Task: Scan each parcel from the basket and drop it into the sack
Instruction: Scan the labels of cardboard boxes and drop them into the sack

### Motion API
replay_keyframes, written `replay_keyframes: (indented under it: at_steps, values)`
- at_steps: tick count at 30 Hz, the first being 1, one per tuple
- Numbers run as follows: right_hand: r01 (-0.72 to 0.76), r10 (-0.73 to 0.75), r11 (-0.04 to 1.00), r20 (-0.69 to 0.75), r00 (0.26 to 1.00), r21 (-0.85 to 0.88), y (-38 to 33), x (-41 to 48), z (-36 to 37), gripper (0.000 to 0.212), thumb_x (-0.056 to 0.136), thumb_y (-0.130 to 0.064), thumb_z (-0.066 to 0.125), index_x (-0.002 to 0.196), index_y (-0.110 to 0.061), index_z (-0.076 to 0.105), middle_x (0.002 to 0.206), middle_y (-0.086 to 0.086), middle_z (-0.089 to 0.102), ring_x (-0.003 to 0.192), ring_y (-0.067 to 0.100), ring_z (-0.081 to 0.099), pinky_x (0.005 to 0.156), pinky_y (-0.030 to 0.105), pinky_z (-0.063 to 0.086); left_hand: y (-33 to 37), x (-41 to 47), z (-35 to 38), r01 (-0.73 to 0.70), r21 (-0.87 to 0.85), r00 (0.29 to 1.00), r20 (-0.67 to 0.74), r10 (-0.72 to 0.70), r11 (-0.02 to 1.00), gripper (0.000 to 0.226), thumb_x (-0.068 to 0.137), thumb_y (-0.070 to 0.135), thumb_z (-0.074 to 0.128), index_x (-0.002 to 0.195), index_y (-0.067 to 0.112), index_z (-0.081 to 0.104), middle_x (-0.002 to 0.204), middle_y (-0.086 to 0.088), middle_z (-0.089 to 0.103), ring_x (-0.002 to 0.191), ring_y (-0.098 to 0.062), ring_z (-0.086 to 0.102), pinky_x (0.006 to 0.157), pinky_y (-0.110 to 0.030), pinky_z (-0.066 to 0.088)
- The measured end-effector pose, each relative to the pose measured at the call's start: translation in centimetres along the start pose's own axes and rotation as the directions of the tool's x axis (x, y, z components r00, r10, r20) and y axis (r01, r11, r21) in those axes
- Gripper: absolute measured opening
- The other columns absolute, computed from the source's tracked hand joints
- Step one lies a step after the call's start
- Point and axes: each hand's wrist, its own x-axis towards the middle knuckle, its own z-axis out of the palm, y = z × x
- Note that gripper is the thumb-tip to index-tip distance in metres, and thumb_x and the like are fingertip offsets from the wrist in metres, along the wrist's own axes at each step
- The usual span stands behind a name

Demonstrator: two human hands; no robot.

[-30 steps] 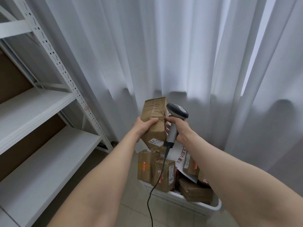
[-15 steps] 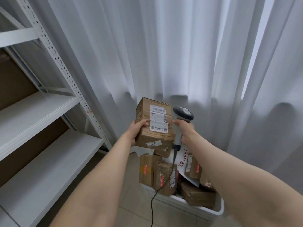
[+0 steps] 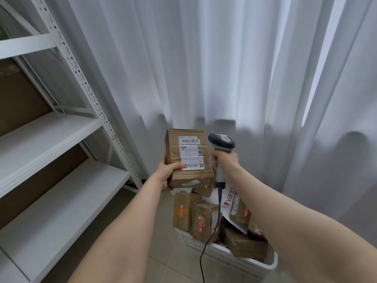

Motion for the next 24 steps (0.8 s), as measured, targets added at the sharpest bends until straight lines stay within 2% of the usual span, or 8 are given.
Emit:
replay_keyframes:
  at_steps: [2, 5, 9, 15, 20, 24]
  values:
    - [-0.003, 0.001, 1.000, 0.089, 0.996, 0.016, -0.4, -0.7, 0.2, 0.005, 0.085, -0.004, 0.062, 0.090, -0.005, 0.060, 0.066, 0.008, 0.060, 0.056, 0.019, 0.056, 0.056, 0.031, 0.049, -0.5, -0.1, 0.0, -0.038, -0.021, 0.999, -0.018, 0.038, 0.999, 0.081, 0.075, 0.008, 0.076, 0.140, 0.034, 0.036, 0.122, -0.007, 0.060, 0.097, -0.029, 0.062, 0.069, -0.043, 0.053]
    - [0.006, 0.002, 0.999, 0.159, 0.987, -0.046, -0.9, -1.7, 0.6, 0.003, 0.085, -0.002, 0.059, 0.088, -0.002, 0.061, 0.056, 0.007, 0.058, 0.050, 0.017, 0.051, 0.051, 0.029, 0.045, -1.0, -0.6, 0.0, -0.044, -0.004, 0.999, -0.015, 0.044, 0.999, 0.082, 0.077, 0.006, 0.074, 0.141, 0.034, 0.033, 0.123, -0.007, 0.058, 0.092, -0.024, 0.060, 0.064, -0.037, 0.050]
    - [-0.016, 0.032, 0.996, 0.194, 0.980, -0.082, -1.2, -2.3, 1.2, 0.009, 0.086, -0.005, 0.059, 0.094, -0.002, 0.060, 0.057, 0.007, 0.059, 0.051, 0.017, 0.051, 0.051, 0.028, 0.045, -1.6, -0.7, -0.5, -0.019, 0.005, 1.000, -0.025, 0.019, 1.000, 0.084, 0.077, 0.008, 0.074, 0.143, 0.037, 0.030, 0.126, -0.008, 0.056, 0.093, -0.025, 0.058, 0.063, -0.037, 0.049]
    - [-0.038, 0.057, 0.996, 0.229, 0.972, -0.086, -1.7, -3.1, 1.5, 0.017, 0.086, -0.002, 0.055, 0.103, 0.001, 0.055, 0.062, 0.011, 0.053, 0.045, 0.016, 0.047, 0.040, 0.021, 0.043, -2.2, -0.5, -1.9, 0.008, -0.015, 0.997, -0.074, -0.009, 1.000, 0.084, 0.076, 0.009, 0.075, 0.142, 0.039, 0.032, 0.123, -0.007, 0.057, 0.095, -0.028, 0.057, 0.069, -0.041, 0.048]
    - [-0.040, 0.075, 0.988, 0.243, 0.967, -0.146, -1.8, -3.4, 2.1, 0.017, 0.087, -0.005, 0.055, 0.104, -0.002, 0.055, 0.064, 0.010, 0.053, 0.048, 0.015, 0.047, 0.041, 0.021, 0.044, -2.1, -0.2, -2.6, 0.010, -0.033, 0.996, -0.093, -0.013, 0.999, 0.086, 0.075, 0.009, 0.076, 0.142, 0.038, 0.032, 0.123, -0.009, 0.058, 0.093, -0.028, 0.059, 0.067, -0.042, 0.049]
    - [-0.019, 0.058, 0.987, 0.241, 0.969, -0.162, -2.0, -3.5, 2.7, 0.024, 0.087, -0.005, 0.055, 0.111, -0.001, 0.056, 0.065, 0.010, 0.053, 0.049, 0.015, 0.047, 0.042, 0.022, 0.044, -2.1, 0.0, -3.0, 0.024, -0.029, 0.996, -0.089, -0.027, 0.999, 0.082, 0.075, 0.011, 0.077, 0.139, 0.040, 0.034, 0.121, -0.007, 0.060, 0.094, -0.030, 0.060, 0.070, -0.045, 0.050]
